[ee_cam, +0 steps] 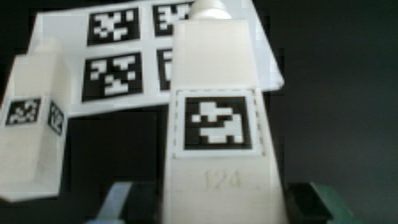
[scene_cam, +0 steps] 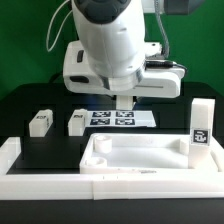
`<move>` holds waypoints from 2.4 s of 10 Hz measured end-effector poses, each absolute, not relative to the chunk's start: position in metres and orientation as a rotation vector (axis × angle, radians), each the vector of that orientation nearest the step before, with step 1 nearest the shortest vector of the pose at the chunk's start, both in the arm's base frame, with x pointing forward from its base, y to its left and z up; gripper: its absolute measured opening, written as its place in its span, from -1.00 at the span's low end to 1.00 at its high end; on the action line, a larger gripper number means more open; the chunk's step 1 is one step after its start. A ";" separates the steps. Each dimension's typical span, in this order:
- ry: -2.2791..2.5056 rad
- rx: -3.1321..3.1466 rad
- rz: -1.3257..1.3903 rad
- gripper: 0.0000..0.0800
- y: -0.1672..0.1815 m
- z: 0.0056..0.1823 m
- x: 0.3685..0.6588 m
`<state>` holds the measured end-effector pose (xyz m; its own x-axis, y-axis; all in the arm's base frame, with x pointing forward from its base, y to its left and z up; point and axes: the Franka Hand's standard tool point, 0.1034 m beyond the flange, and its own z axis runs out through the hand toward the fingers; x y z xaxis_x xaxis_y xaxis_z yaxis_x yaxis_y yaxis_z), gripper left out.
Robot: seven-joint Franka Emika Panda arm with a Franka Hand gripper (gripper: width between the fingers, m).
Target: Assemble desk
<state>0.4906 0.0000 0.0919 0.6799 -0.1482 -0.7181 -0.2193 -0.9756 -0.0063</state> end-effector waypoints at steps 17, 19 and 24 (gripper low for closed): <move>0.431 -3.015 -0.840 -0.27 -0.048 0.171 0.621; 0.430 -3.021 -0.822 -0.27 -0.047 0.168 0.620; 0.419 -3.061 -0.822 -0.27 -0.054 0.137 0.613</move>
Offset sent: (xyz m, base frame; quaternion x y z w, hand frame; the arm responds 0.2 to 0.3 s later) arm 0.0651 -0.0293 0.0564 0.0262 0.2356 0.0100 0.9715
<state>0.6131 -0.0538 0.1367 0.8335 -0.2366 0.4994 -0.2651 -0.9641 -0.0142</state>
